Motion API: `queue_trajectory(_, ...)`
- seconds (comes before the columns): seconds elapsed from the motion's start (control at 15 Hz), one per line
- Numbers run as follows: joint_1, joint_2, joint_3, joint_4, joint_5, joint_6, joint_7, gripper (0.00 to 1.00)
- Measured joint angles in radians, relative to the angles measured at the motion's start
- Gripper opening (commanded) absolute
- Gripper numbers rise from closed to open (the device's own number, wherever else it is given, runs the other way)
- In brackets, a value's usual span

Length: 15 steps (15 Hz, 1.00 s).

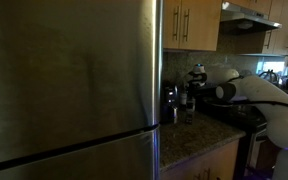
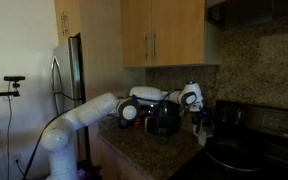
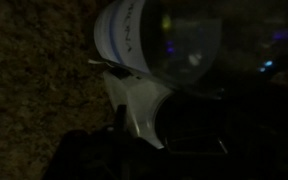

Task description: Slide the salt container near the edge of the countertop.

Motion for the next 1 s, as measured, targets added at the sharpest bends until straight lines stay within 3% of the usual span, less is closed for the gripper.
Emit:
queue_trajectory(0.33, -0.003, 0.001, 0.001, -0.005, 0.0, -0.062, -0.003, 1.0)
queue_trajectory(0.4, -0.006, 0.004, 0.001, -0.007, -0.001, -0.08, -0.003, 0.93)
queue_trajectory(0.47, -0.009, 0.008, 0.0, -0.008, -0.004, -0.1, -0.003, 0.74)
queue_trajectory(0.6, -0.018, 0.016, -0.002, -0.004, -0.01, -0.117, -0.003, 0.59)
queue_trajectory(1.0, -0.023, 0.009, -0.011, 0.0, -0.014, -0.148, -0.001, 0.55)
